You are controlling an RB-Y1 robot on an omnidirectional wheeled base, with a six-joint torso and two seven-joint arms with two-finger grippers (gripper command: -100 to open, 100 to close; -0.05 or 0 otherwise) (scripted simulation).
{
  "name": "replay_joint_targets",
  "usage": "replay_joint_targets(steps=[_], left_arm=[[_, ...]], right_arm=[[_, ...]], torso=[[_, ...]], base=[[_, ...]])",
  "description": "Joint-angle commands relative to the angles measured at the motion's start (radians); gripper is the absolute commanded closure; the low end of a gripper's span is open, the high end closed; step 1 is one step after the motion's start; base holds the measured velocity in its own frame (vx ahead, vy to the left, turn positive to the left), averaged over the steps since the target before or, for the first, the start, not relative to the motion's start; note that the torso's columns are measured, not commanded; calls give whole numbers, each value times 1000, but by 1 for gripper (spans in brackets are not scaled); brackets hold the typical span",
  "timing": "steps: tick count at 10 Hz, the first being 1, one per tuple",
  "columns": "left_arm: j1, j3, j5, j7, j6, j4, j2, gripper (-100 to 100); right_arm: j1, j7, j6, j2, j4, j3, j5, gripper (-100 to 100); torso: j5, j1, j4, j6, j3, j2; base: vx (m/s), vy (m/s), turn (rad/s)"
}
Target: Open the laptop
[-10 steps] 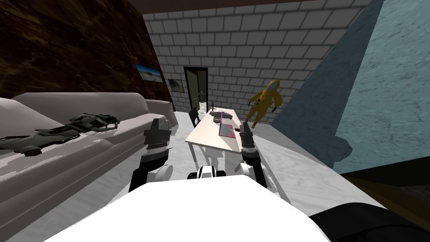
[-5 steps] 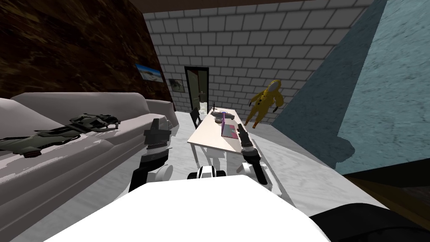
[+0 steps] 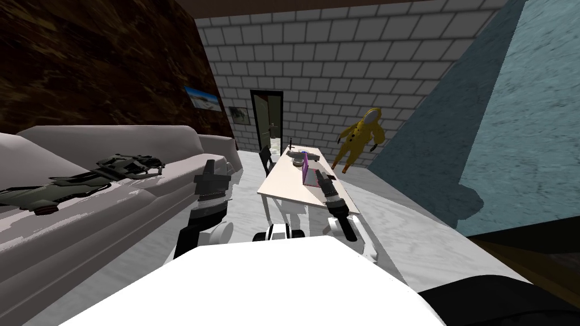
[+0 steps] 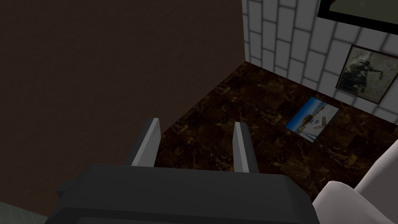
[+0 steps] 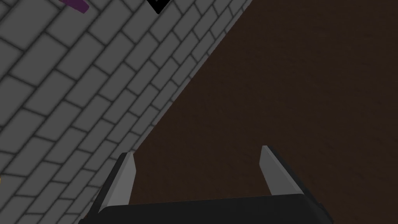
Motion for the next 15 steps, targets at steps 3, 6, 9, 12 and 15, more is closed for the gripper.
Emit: replay_joint_targets(steps=[3,6,9,12,15], left_arm=[[0,0,0,0,0,0,0,0],[0,0,0,0,0,0,0,0],[0,0,0,0,0,0,0,0],[0,0,0,0,0,0,0,0],[0,0,0,0,0,0,0,0]], right_arm=[[-39,104,69,-52,76,-42,133,-100],[-69,178,115,-90,139,-69,222,-100],[-102,252,163,-139,212,-96,316,-100],[-124,301,195,-175,262,-115,383,-100],[-156,372,243,-231,337,-141,470,-100]], torso=[[0,-1,1,0,2,3],[0,-1,0,0,1,1],[0,-1,1,0,1,3],[-1,-3,1,0,2,2],[0,1,0,0,1,1]], base=[[36,120,-2],[47,117,-3],[43,124,-2],[32,79,-1],[48,126,-3]])
